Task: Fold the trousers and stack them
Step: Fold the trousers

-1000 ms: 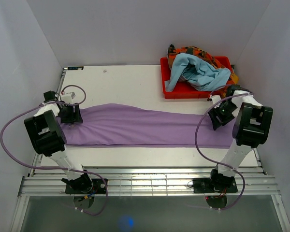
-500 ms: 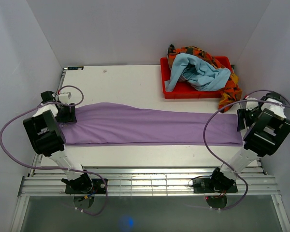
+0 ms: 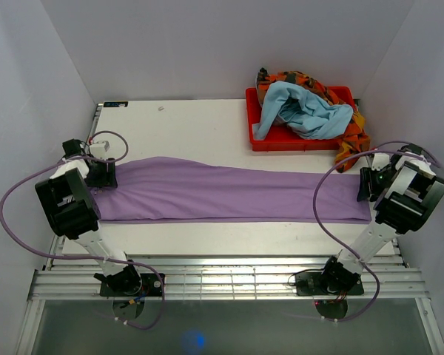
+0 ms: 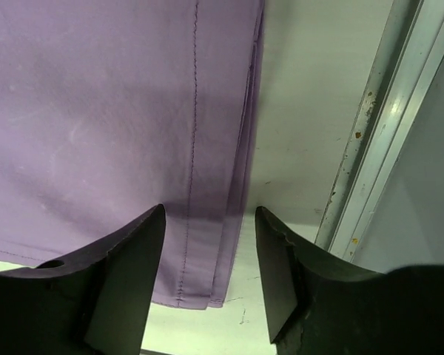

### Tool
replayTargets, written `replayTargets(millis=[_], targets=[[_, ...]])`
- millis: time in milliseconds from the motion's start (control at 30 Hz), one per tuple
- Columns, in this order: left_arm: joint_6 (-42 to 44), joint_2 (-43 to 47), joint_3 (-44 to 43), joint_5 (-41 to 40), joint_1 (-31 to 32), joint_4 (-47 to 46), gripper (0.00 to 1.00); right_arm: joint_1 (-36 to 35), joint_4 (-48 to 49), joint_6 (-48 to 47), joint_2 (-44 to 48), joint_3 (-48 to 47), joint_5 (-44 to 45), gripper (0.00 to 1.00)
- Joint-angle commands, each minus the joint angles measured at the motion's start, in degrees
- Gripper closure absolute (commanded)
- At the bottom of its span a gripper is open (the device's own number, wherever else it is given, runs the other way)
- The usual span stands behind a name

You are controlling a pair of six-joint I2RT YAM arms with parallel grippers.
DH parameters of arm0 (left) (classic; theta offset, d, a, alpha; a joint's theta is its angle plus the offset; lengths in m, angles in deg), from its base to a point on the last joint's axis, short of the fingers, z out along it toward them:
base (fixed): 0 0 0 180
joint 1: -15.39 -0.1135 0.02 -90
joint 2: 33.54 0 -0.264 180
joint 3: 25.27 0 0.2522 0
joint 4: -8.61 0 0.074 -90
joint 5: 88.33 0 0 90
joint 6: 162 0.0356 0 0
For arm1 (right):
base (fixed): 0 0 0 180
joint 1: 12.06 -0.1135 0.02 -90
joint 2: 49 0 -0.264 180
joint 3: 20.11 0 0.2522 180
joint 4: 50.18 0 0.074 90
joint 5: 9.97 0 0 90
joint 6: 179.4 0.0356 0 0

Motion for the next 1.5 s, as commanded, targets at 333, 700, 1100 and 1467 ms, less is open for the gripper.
replayTargets(millis=[333,700,1100,1467], targets=[[0.4,3.8,2.8,4.0,-0.7,1.8,0.23,0.6,-5.4,-1.4,3.1,1.2,-4.8,0.92],[4.9,18.5,7.9,13.3,-0.6,3.6,0.02,12.9,-9.5,-13.3,9.5,-9.4,-0.4,0.92],[8.1,23.3,15.4,16.4,0.2,6.3,0.02,-0.1,-20.8,-8.7,17.7,-5.9,-23.1,0.92],[7.2,21.8,20.4,15.6,0.9,4.5,0.02,-31.2,6.1,24.3,27.9,4.6,-37.1,0.92]])
